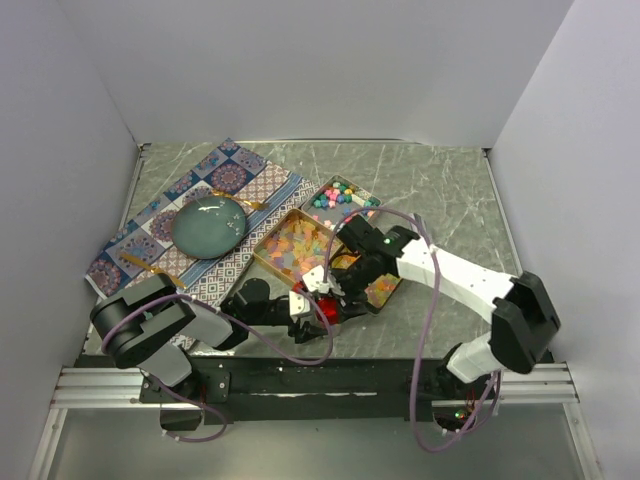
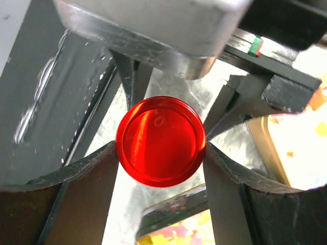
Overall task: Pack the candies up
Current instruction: Screw the bottle lid onto the packing bottle.
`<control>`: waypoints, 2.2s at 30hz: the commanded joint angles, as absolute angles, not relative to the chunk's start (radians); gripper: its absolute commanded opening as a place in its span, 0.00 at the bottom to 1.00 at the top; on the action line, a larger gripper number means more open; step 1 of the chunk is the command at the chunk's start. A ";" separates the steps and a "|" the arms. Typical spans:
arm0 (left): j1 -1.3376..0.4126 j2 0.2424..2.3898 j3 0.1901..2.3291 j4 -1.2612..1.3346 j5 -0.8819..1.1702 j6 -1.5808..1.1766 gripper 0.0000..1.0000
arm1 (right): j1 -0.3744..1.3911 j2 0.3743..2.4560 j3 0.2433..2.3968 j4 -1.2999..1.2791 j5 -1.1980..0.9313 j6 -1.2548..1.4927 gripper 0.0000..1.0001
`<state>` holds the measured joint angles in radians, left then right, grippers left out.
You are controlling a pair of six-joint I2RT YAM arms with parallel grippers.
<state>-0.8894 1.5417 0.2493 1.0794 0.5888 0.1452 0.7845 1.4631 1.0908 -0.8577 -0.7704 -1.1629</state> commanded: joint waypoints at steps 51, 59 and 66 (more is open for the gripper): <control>-0.896 1.598 0.281 0.969 0.494 0.186 0.01 | 0.629 1.636 1.400 -1.207 -0.827 -1.762 1.00; -0.896 1.598 0.284 0.965 0.492 0.186 0.01 | 0.658 1.666 1.424 -1.440 -0.772 -1.977 1.00; -0.896 1.598 0.285 0.962 0.495 0.189 0.01 | 0.712 1.709 1.448 -1.440 -0.808 -1.915 1.00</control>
